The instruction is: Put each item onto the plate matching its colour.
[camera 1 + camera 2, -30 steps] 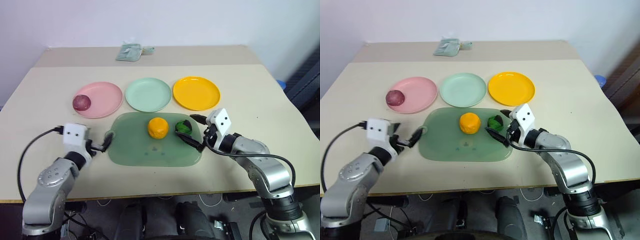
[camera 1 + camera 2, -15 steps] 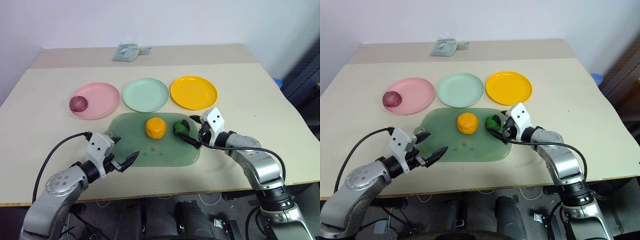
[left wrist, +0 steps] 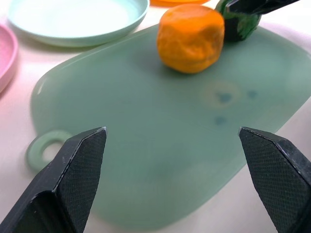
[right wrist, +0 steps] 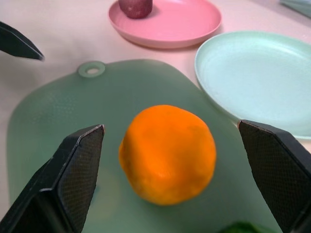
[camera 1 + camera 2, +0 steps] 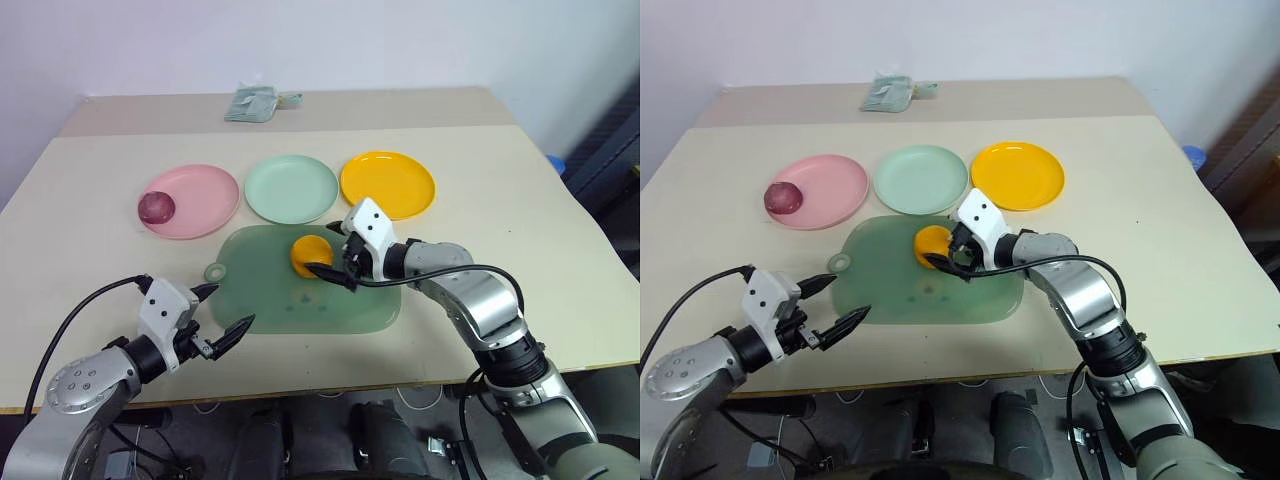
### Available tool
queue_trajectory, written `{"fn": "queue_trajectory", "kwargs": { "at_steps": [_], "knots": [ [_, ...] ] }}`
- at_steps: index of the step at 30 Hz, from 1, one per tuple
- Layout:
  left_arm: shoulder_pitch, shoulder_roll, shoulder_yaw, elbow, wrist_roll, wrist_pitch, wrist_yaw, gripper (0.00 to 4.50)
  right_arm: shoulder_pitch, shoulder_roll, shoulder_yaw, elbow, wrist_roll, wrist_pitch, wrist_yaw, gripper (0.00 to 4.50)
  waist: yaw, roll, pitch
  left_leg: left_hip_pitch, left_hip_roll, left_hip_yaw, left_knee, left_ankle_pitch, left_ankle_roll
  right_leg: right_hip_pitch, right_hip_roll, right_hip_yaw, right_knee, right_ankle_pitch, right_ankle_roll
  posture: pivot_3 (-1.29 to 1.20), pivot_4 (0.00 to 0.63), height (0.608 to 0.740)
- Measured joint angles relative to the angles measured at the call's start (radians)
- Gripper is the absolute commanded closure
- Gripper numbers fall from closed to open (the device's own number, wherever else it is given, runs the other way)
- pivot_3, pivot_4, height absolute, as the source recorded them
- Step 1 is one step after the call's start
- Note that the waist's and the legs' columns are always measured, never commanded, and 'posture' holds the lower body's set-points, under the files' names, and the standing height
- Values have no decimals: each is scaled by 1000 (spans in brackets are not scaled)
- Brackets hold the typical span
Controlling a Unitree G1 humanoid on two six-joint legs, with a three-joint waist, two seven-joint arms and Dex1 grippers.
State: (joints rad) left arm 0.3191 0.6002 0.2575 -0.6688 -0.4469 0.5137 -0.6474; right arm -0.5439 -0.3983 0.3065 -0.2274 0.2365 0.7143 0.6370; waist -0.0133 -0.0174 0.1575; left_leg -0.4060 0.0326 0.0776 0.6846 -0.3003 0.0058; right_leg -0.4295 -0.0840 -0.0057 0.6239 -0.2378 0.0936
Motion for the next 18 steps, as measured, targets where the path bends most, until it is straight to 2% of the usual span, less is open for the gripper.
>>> {"fn": "queue_trajectory", "kwargs": {
  "at_steps": [12,15,16,18],
  "knots": [
    [26,-24,-22,-9,3,-26,29,71,-16,67,33,65,-68,56,-69,0,-4,0,0,0,0,0,0,0,0,-1,0,0,1,0,0,0,150,740],
    [19,-25,-42,-10,4,-27,41,0,-16,78,32,65,-66,67,-70,863,-5,0,0,0,0,0,0,0,0,-1,0,0,1,0,0,0,150,740],
    [18,-25,-45,-10,4,-27,43,0,-16,84,31,65,-65,73,-71,1310,-5,0,0,0,0,0,0,0,0,-1,0,0,1,0,0,0,150,740],
    [15,-25,-48,-10,5,-27,47,0,-16,93,28,65,-65,80,-74,1741,-5,0,0,0,0,0,0,0,0,-1,0,0,1,0,0,0,150,740]
  ]
}}
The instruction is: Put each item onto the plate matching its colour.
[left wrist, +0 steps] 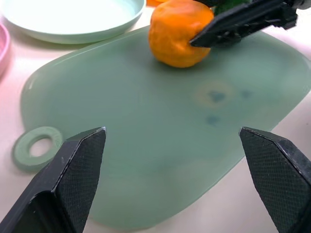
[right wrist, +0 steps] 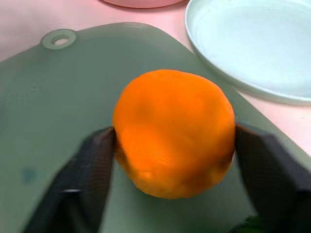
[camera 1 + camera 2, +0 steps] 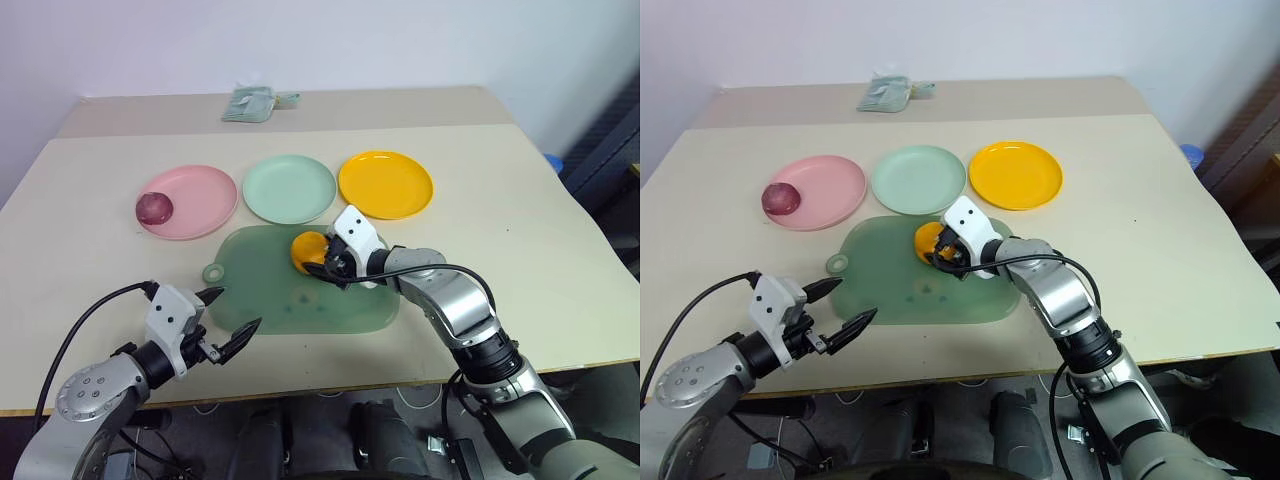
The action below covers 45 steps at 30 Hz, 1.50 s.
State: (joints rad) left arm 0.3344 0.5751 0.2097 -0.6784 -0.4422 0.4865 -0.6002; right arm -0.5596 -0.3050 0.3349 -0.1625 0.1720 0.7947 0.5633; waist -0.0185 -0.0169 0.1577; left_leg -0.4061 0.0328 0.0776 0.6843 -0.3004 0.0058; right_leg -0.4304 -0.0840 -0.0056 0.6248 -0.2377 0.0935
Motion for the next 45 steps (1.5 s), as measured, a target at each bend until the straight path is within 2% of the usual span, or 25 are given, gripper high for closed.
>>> {"fn": "queue_trajectory", "kwargs": {
  "at_steps": [7,12,15,18,22,26,27,29,36,42,45],
  "knots": [
    [-25,-15,-22,-1,10,-1,27,0,-10,22,-40,-21,21,15,-10,1741,0,1,1,-1,0,0,0,0,0,-1,0,0,0,0,0,0,150,740],
    [-57,-44,-68,-14,18,1,57,0,-143,45,-189,-4,26,0,-110,1741,2,2,1,-1,0,0,0,0,0,-1,0,0,1,0,0,0,150,740],
    [-85,-63,-112,-17,20,3,73,0,-218,35,-272,148,-6,-38,-194,1741,4,2,1,-1,-1,0,0,0,0,0,0,0,0,0,0,0,150,740],
    [-115,-85,-156,-19,21,3,87,0,-233,16,-327,337,-31,-94,-237,1741,1,2,1,-1,-1,1,-1,0,0,0,0,0,-1,0,0,0,150,740],
    [-148,-102,-203,-23,25,4,99,0,-247,26,-342,530,-38,-169,-243,1741,-13,5,3,-1,-1,2,-2,0,0,-1,3,0,0,1,1,0,150,740],
    [-151,-104,-216,-23,35,4,111,0,-274,30,-343,633,-47,-244,-241,1741,-24,6,3,-1,-1,1,-2,0,0,-2,4,0,1,2,3,0,150,740],
    [-151,-104,-216,-23,37,4,112,0,-274,30,-346,643,-47,-257,-242,729,-25,6,3,-1,-1,1,-2,0,0,-2,4,0,1,2,3,0,150,740],
    [-148,-104,-215,-23,38,4,116,0,-274,32,-352,648,-45,-282,-241,31,-25,6,4,-1,0,2,-2,0,0,-2,3,0,1,2,3,0,150,740],
    [-139,-102,-214,-26,38,6,123,0,-267,8,-338,553,-50,-364,-192,31,-23,6,4,-1,0,1,-2,0,0,-2,3,0,1,2,4,0,150,740],
    [-130,-64,-148,-24,33,5,104,0,-50,-146,-243,124,74,-357,165,31,-15,6,4,-1,1,0,-2,0,1,-1,3,0,0,2,4,0,150,740],
    [-111,-41,-128,-20,24,2,76,0,69,-209,-183,-3,105,-313,259,31,-14,6,4,-1,1,0,-1,0,1,0,2,0,0,0,1,0,150,740]
  ]
}}
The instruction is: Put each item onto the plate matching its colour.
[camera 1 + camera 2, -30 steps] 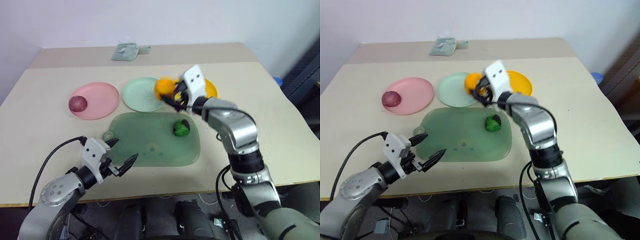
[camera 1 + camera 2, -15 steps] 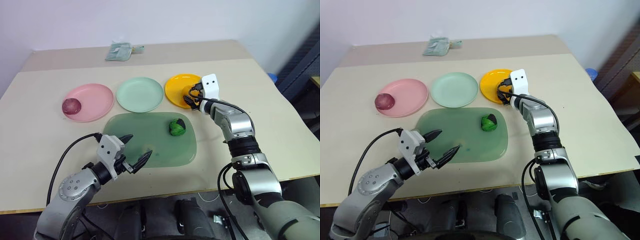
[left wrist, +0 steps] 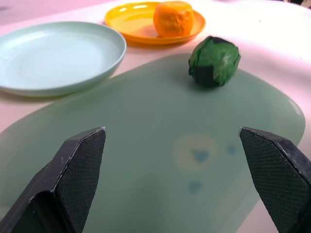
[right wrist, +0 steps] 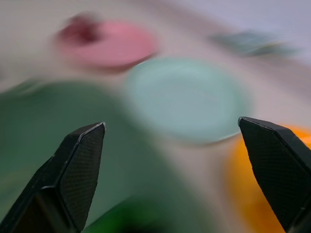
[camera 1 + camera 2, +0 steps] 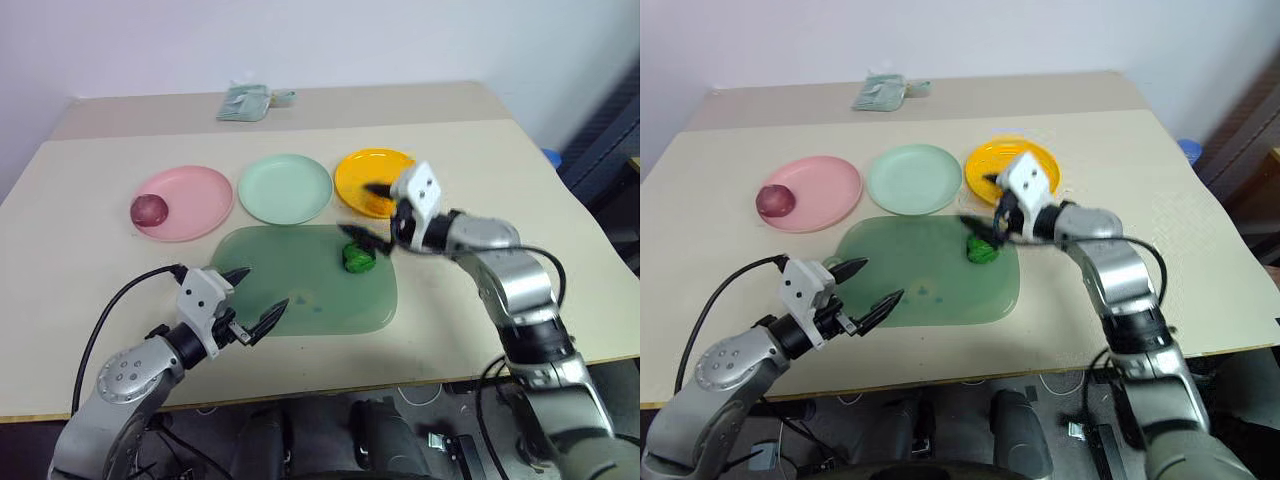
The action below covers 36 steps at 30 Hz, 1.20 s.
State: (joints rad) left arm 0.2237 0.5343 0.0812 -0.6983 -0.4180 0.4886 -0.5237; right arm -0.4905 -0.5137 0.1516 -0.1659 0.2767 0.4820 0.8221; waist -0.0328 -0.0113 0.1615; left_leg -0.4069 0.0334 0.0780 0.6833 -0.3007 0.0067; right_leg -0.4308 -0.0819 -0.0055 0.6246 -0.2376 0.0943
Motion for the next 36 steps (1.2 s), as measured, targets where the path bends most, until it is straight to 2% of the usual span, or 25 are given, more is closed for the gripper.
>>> {"fn": "queue_trajectory", "kwargs": {
  "at_steps": [3,11,19,24,25,28,31,36],
  "knots": [
    [-1,13,16,3,-10,-2,-25,0,47,-6,32,-25,-10,24,-5,31,-6,0,0,1,0,0,1,1,0,0,0,0,0,0,0,0,150,740],
    [20,66,-4,-25,-52,10,-100,0,61,15,38,3,-93,36,-111,31,-3,0,0,0,0,0,1,1,-1,0,0,0,0,0,-1,0,150,740],
    [29,71,-22,-25,-49,10,-103,0,62,15,40,34,-116,44,-111,31,0,0,0,0,0,0,1,1,-1,0,0,0,0,0,-1,0,150,740],
    [29,71,-25,-25,-46,10,-102,0,63,15,40,34,-116,54,-105,2305,1,0,0,0,-1,0,1,1,0,0,0,0,0,0,-1,0,150,740],
    [29,71,-27,-25,-45,10,-102,0,63,15,40,34,-118,54,-105,2644,1,0,0,0,-1,0,1,1,0,0,0,0,0,0,-1,0,150,740],
    [29,69,-28,-25,-38,8,-89,0,58,20,41,35,-130,50,-111,2644,2,0,0,0,-1,0,1,1,0,0,0,0,0,0,-1,0,150,740],
    [23,40,-22,-14,-28,1,-62,0,17,80,37,56,-133,48,-138,2644,-5,0,0,1,-1,0,1,1,0,0,1,0,1,0,0,0,150,740],
    [-86,-58,83,99,-4,-16,78,0,-191,295,31,232,-155,19,-282,2644,-10,0,0,2,-1,-1,1,3,-3,0,3,0,5,1,1,0,150,740]
  ]
}}
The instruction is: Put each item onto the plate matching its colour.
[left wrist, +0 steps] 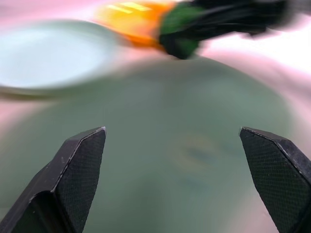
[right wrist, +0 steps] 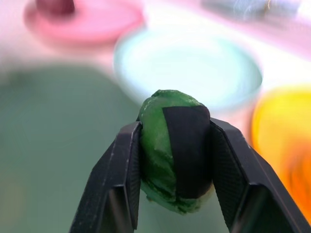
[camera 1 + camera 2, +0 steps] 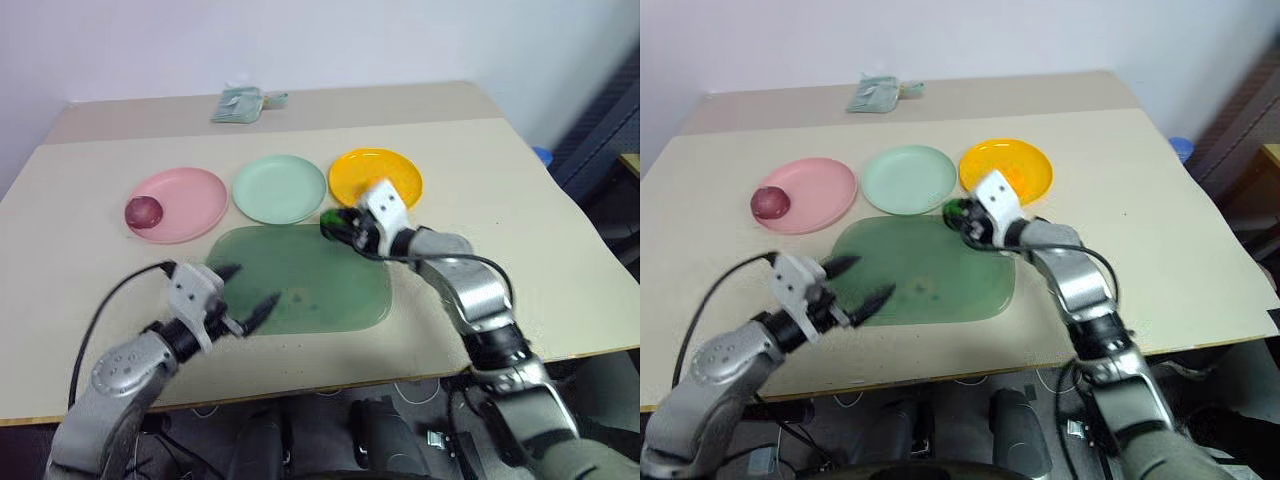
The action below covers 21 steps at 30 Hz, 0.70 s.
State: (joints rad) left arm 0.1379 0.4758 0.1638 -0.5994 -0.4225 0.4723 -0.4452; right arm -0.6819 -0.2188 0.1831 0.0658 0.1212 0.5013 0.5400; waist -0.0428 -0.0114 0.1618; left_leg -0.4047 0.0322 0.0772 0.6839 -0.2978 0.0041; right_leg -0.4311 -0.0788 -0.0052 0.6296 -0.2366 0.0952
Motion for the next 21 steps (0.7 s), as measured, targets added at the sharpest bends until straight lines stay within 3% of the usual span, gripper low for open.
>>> {"fn": "queue_trajectory", "kwargs": {
  "at_steps": [7,12,15,18,19,21],
  "knots": [
    [3,-22,26,24,23,-22,44,0,-282,229,-5,467,-40,-143,-153,2644,-1,0,0,-2,1,1,-1,0,0,-1,-3,0,0,1,2,0,150,740],
    [63,-26,25,-9,31,-23,50,0,-373,258,-39,749,-59,-248,-197,2644,0,0,0,-3,0,1,-1,0,0,-1,-5,0,-1,0,-1,0,150,740],
    [86,-31,24,-45,36,-23,59,0,-387,261,-56,832,-59,-289,-179,1675,-4,0,0,-2,1,1,-1,0,-1,-2,-4,0,-1,0,-1,0,150,740],
    [105,-42,14,-67,41,-22,69,0,-389,257,-78,848,-59,-324,-157,245,-5,1,0,-2,1,0,-1,0,-1,-2,-4,0,0,0,-1,0,150,740],
    [107,-44,13,-72,41,-22,73,0,-389,256,-83,847,-59,-339,-151,36,-5,1,0,-2,2,0,-1,0,-1,-2,-4,0,1,0,-1,0,150,740],
    [108,-44,13,-75,42,-22,77,0,-381,250,-83,821,-60,-358,-131,36,-5,1,0,-2,2,0,-1,1,-2,-3,-4,0,1,0,-1,0,150,740]
  ]
}}
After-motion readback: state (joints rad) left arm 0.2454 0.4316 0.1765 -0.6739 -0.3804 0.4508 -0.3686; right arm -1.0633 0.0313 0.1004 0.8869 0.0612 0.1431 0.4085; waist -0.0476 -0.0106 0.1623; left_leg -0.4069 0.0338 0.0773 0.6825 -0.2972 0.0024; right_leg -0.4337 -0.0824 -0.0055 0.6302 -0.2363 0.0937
